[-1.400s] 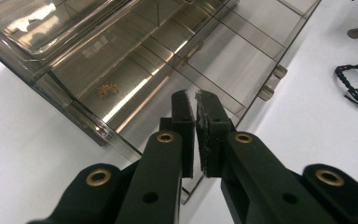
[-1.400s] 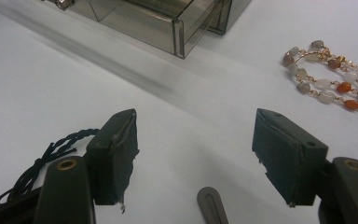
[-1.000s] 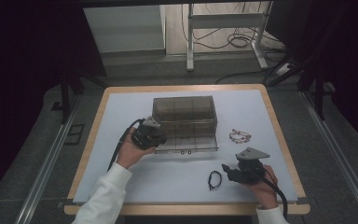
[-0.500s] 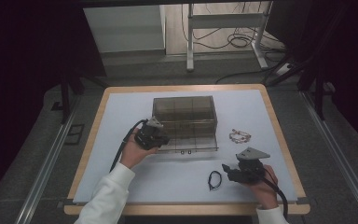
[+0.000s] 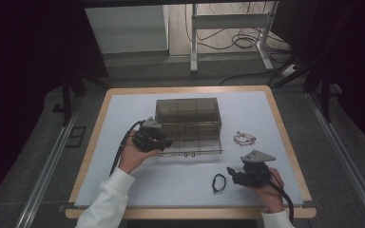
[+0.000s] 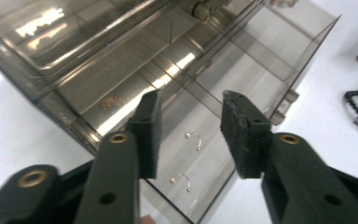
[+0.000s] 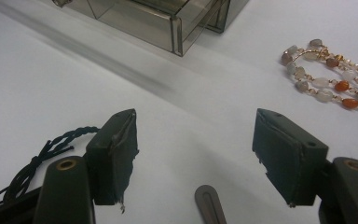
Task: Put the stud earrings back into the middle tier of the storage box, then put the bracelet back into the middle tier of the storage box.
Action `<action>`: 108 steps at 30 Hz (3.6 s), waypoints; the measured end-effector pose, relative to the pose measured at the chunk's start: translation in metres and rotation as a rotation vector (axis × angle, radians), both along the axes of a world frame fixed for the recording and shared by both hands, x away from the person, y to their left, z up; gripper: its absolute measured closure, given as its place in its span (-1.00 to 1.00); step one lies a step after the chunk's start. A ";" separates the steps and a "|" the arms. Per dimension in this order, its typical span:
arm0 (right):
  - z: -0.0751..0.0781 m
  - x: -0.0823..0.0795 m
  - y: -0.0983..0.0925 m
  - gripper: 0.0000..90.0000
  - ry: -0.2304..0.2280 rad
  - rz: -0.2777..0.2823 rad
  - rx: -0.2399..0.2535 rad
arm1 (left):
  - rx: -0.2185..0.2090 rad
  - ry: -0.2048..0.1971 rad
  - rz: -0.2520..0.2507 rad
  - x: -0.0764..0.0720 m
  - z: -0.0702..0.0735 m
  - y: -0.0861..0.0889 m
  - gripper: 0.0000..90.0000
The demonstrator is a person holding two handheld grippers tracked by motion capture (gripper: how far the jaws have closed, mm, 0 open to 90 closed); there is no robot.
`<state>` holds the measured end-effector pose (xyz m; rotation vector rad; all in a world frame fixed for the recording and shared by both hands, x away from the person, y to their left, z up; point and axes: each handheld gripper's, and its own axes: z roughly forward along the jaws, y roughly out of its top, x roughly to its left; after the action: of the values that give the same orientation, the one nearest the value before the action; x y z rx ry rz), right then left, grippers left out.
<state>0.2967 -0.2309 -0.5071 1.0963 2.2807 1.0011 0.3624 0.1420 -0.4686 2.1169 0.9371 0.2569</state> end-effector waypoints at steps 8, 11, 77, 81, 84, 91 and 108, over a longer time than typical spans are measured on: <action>0.000 0.000 0.000 -0.31 0.000 -0.001 0.000 | -0.043 -0.023 -0.004 -0.019 0.002 0.014 0.08; 0.000 0.000 0.000 -0.31 0.000 0.001 -0.001 | -0.057 -0.025 -0.002 -0.028 0.001 0.019 0.02; 0.012 -0.007 0.005 -0.31 -0.029 0.010 0.004 | 0.031 0.002 0.112 -0.080 -0.056 0.058 -0.14; 0.014 -0.005 0.007 -0.31 -0.023 0.009 0.005 | 0.031 0.007 0.114 -0.080 -0.057 0.059 -0.14; 0.015 -0.003 0.006 -0.31 -0.020 0.005 0.006 | 0.028 0.007 0.117 -0.080 -0.057 0.061 -0.14; 0.024 0.004 0.000 -0.31 -0.010 -0.003 0.017 | 0.026 0.005 0.125 -0.081 -0.057 0.064 -0.15; 0.041 0.028 -0.012 -0.31 0.014 -0.029 0.020 | 0.006 0.000 0.128 -0.082 -0.056 0.069 -0.16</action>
<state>0.3252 -0.2430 -0.4661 1.1443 2.2644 1.0096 0.2804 0.2106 -0.5243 2.0651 1.0753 0.3247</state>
